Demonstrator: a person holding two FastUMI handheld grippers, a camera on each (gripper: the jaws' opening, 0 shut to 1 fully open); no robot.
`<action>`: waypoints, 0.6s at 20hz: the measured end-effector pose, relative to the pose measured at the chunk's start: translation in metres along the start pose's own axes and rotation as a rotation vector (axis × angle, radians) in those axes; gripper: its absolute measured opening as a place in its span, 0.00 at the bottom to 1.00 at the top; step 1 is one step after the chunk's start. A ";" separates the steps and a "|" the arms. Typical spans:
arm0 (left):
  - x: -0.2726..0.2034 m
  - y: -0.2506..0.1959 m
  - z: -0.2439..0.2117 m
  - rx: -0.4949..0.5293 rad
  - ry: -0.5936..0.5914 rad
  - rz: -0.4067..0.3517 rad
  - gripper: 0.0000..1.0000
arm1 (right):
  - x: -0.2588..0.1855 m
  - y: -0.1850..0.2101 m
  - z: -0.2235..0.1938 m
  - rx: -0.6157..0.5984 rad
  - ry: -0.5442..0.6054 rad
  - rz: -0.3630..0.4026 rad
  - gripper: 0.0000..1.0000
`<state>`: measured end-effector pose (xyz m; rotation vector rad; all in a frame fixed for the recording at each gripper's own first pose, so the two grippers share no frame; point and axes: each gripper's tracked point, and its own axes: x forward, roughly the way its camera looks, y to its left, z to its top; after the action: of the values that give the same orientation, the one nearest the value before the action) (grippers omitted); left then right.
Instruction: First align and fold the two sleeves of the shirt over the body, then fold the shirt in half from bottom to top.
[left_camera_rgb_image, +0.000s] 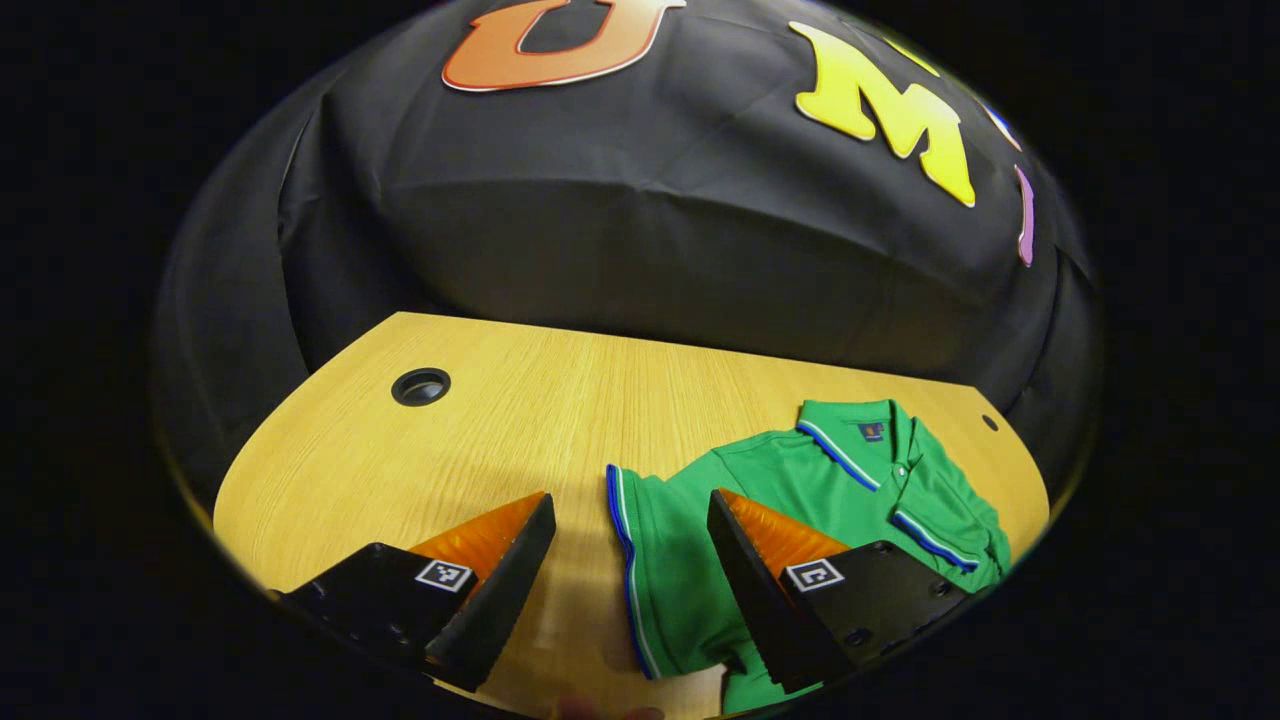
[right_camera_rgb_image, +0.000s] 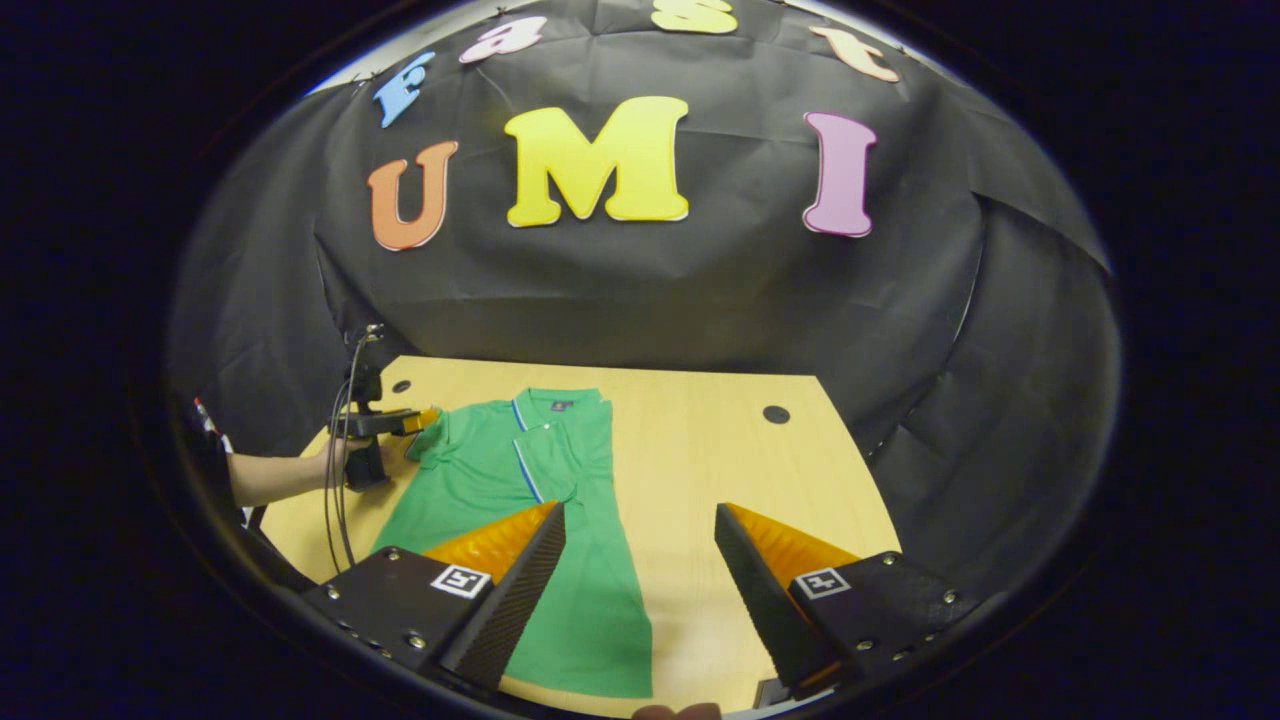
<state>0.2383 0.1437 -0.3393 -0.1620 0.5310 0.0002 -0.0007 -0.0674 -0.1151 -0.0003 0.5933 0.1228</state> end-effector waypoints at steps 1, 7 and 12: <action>0.004 -0.002 -0.004 0.012 0.016 -0.001 0.98 | 0.002 0.001 0.001 -0.004 0.002 -0.001 0.94; 0.009 -0.003 -0.019 0.089 0.080 0.081 0.96 | 0.009 0.016 -0.004 -0.055 0.001 0.012 0.94; 0.009 -0.036 -0.007 0.078 0.051 -0.094 0.12 | 0.002 0.007 0.000 -0.044 -0.027 -0.010 0.94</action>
<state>0.2441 0.1067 -0.3444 -0.1109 0.5727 -0.1160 0.0004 -0.0604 -0.1165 -0.0437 0.5631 0.1260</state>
